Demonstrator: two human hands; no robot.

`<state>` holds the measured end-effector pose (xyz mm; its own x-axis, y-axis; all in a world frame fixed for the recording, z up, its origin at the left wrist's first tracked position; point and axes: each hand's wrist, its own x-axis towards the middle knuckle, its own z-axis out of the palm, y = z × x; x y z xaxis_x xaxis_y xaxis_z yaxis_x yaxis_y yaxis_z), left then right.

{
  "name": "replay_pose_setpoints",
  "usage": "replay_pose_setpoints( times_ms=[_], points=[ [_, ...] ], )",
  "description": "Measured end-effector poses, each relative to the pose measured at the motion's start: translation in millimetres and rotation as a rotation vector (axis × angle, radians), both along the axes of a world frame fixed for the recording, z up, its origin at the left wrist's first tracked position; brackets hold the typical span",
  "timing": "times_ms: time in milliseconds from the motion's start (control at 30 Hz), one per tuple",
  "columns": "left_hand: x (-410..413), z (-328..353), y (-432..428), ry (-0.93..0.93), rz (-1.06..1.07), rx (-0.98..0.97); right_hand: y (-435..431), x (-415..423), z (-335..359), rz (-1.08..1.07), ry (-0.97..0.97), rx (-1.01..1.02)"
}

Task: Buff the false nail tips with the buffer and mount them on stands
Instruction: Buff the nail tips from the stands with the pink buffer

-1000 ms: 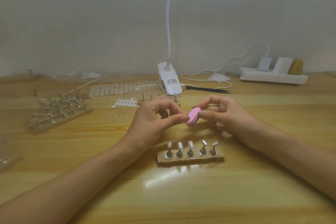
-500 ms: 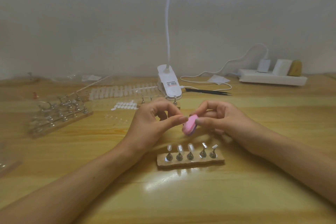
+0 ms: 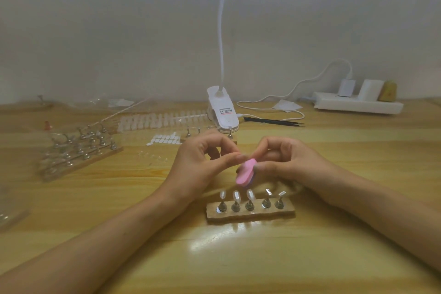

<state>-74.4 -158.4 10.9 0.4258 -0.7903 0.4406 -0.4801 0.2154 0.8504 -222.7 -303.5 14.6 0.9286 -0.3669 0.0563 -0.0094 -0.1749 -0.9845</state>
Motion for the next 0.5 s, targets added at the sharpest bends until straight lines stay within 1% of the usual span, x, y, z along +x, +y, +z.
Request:
replay_pose_setpoints(
  times_ms=[33, 133, 167, 267, 367, 433, 500],
  points=[
    [-0.1, 0.2, -0.3, -0.004, -0.001, 0.004, 0.6, 0.2, -0.3, 0.006, 0.002, -0.005],
    [0.0, -0.1, -0.8, 0.001, 0.001, 0.01, 0.2, 1.8, 1.1, -0.108, -0.018, -0.003],
    [0.2, -0.6, -0.6, -0.001, -0.002, 0.01, -0.9, 2.2, 0.9, -0.112, -0.016, -0.005],
    [-0.6, -0.6, 0.7, -0.019, -0.024, 0.02, -1.4, 2.4, 2.0, -0.06, 0.005, -0.029],
    [-0.2, 0.6, 0.5, 0.047, -0.006, 0.009, -1.3, 0.1, 2.0, -0.031, -0.007, -0.022],
    [0.2, 0.1, 0.1, 0.045, 0.0, 0.008, 0.0, -1.5, -0.6, 0.033, -0.001, -0.006],
    [-0.1, -0.5, -0.2, 0.029, -0.008, 0.014, -0.4, -0.6, -1.5, -0.001, -0.006, -0.016]
  ],
)
